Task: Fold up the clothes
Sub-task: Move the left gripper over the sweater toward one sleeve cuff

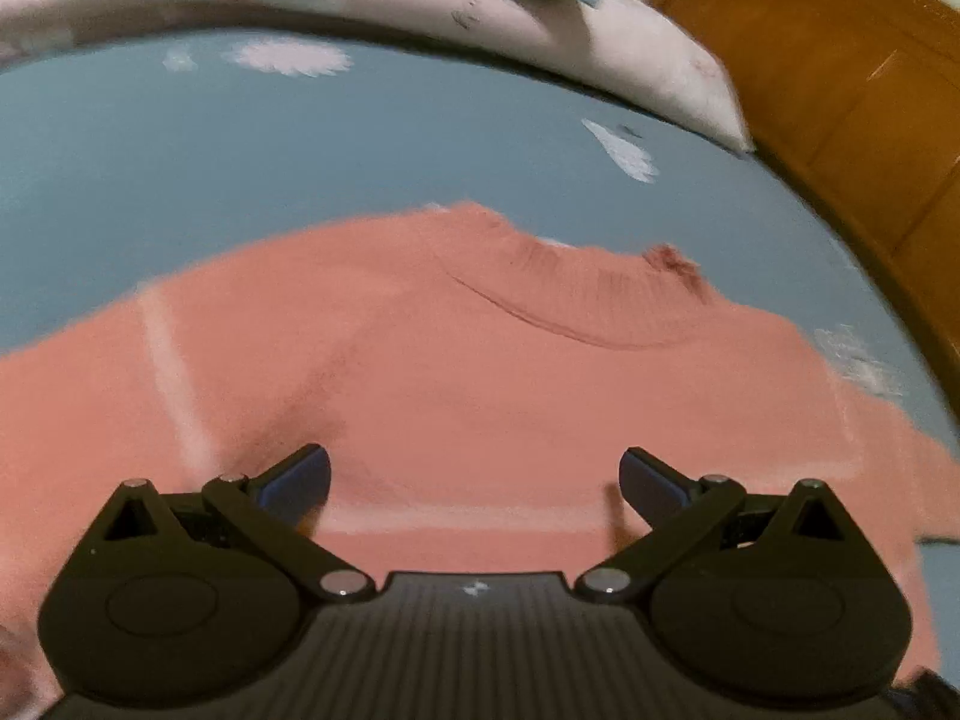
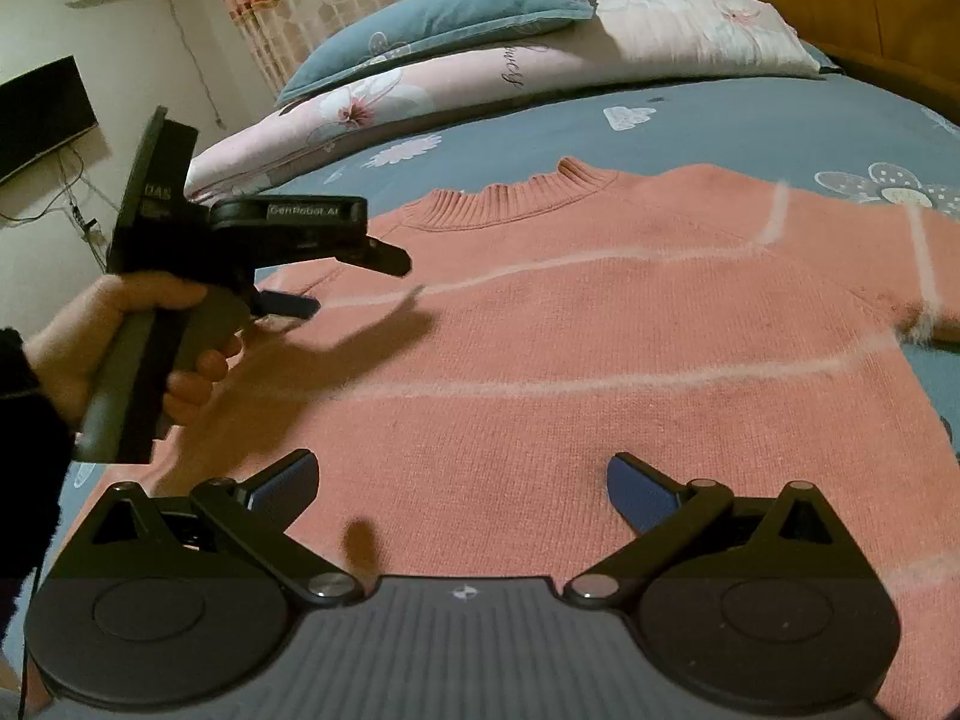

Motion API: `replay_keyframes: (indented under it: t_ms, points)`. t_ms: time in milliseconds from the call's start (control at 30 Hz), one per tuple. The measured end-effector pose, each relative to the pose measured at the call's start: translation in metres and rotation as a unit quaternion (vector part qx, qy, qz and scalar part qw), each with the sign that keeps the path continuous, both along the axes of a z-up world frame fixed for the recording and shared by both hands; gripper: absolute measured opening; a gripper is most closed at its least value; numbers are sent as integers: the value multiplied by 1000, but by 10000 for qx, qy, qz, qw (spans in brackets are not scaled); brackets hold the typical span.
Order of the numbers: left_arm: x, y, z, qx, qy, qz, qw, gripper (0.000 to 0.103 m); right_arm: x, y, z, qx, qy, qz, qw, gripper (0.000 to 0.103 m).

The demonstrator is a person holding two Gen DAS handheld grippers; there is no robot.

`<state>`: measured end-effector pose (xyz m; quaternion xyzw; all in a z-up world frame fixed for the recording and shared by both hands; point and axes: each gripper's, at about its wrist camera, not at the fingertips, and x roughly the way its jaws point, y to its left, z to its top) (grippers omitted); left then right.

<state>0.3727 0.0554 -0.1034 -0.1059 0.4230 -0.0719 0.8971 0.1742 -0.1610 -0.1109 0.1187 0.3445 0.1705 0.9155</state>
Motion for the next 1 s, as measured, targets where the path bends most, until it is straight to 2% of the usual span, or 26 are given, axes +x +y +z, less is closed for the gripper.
replay_keyframes:
  t_ms: [67, 133, 200, 300, 467, 533, 600, 733, 900, 1000]
  points:
    - [-2, 4, 7, -422, 68, 30, 9991, 102, 0, -1, 0, 30, 20, 5, 10000, 103]
    - [-11, 5, 11, -936, 74, -205, 9954, 102, 0, -2, 0, 63, 41, 14, 10000, 103]
    - [-17, -1, 10, -1091, 164, -385, 9932, 102, 0, -4, 0, 129, 68, 2, 9999, 103]
    - [-15, -7, 1, -888, 265, -442, 9947, 102, -1, -5, 1, 179, 96, -12, 9998, 103]
    - [-10, -7, 2, -258, 143, -201, 9994, 102, -1, -5, 2, 163, 104, -1, 9998, 103]
    - [-20, -3, 13, -328, 37, -251, 9991, 102, -1, -5, 2, 155, 109, -3, 9998, 103]
    - [-25, -7, 17, -582, -95, -433, 9973, 102, -2, -5, 2, 143, 108, 8, 9998, 103]
    - [-22, -14, 7, -968, 62, -656, 9931, 102, -4, -5, 2, 126, 105, 18, 9999, 103]
    - [-20, -20, -7, -687, -274, -600, 9955, 102, -4, -3, 2, 73, 103, 20, 9999, 103]
    - [-17, -24, -3, -409, -182, -661, 9968, 102, -5, -3, 2, 34, 103, 34, 9999, 103]
